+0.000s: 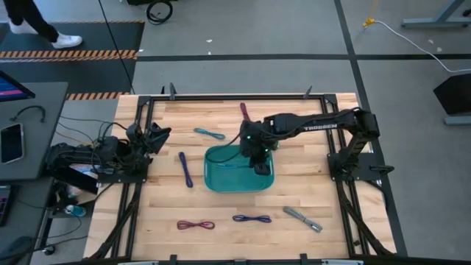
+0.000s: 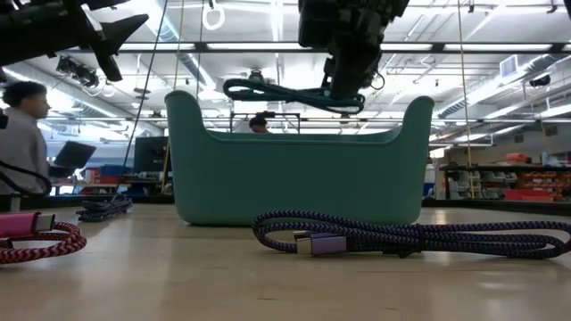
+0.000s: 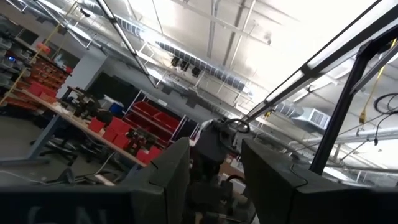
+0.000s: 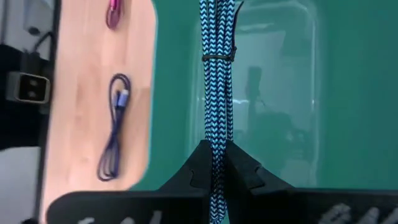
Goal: Pick and place USB-C Cables
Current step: Put the right blue charger cable into the blue bin, then put the bottom pink charger cable into the blue bin
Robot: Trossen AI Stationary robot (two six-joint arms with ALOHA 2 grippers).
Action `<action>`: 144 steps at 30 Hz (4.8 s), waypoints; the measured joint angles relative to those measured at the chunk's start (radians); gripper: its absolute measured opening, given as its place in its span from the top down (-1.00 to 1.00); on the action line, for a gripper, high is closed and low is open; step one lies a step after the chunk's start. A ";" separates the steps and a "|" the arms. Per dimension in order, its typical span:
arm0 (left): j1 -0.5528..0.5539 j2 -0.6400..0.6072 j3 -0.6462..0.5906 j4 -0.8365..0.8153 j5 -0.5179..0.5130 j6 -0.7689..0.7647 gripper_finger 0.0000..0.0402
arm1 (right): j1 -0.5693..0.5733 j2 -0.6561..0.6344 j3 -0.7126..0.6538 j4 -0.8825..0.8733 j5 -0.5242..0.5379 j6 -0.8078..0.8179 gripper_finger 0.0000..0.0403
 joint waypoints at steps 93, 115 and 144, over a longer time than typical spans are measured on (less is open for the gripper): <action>-0.049 0.143 0.415 -0.455 0.053 0.158 0.24 | 0.029 -0.516 0.000 0.430 0.216 0.160 0.47; -0.078 1.025 1.112 -2.003 0.107 -0.637 0.24 | 0.030 -0.585 0.000 0.386 0.257 0.156 0.47; -0.421 1.218 1.108 -1.879 0.119 -1.479 0.24 | 0.033 -0.586 0.000 0.192 0.221 0.042 0.47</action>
